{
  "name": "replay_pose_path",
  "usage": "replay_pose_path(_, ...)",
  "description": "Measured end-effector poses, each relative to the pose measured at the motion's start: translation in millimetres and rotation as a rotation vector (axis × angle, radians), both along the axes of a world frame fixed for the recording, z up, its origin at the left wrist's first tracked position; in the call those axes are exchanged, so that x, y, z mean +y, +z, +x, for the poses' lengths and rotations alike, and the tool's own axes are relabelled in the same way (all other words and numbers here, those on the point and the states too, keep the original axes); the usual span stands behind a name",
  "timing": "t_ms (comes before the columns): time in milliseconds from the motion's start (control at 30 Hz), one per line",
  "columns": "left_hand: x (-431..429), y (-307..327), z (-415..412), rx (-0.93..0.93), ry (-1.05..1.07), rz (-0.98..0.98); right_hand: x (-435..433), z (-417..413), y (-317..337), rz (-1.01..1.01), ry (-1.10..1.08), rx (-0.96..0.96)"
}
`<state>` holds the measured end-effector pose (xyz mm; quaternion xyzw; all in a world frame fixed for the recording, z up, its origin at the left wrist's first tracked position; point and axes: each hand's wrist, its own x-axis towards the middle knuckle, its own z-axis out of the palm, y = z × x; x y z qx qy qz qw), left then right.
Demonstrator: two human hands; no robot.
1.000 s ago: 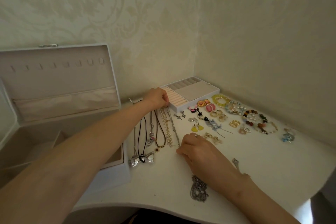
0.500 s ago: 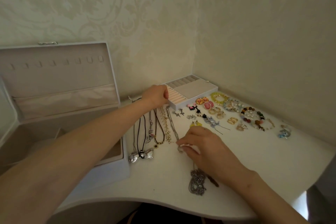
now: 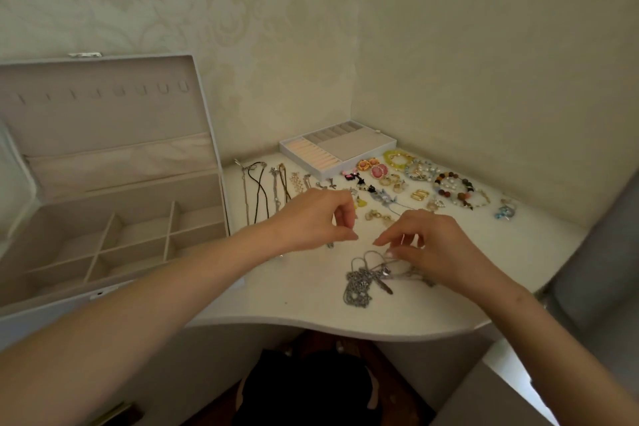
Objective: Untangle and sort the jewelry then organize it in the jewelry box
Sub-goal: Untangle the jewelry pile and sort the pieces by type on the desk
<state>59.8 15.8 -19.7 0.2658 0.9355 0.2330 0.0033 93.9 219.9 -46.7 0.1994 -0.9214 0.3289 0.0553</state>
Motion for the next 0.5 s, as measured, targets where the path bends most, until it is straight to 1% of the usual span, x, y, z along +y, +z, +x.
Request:
replay_pose_path(133, 5.7, -3.8, 20.6, -0.162, -0.105, -0.03, 8.8, 9.6, 2.8, 0.056, 0.004, -0.054)
replay_pose_path(200, 8.5, -8.5, 27.1, -0.211, -0.147, -0.103, 9.5, 13.7, 0.0, 0.104, 0.02, -0.072)
replay_pose_path(300, 10.7, -14.5, 28.9, -0.199, -0.186, -0.192, 7.7, 16.2, -5.5, 0.138, 0.017, -0.065)
replay_pose_path(467, 8.0, -12.7, 25.9, -0.196, -0.201, -0.184, 8.1, 14.2, -7.1, 0.178, 0.014, -0.053)
replay_pose_path(500, 7.3, -12.4, 25.6, -0.198, -0.198, -0.175, 7.8, 13.7, -6.8, 0.159, 0.015, -0.055)
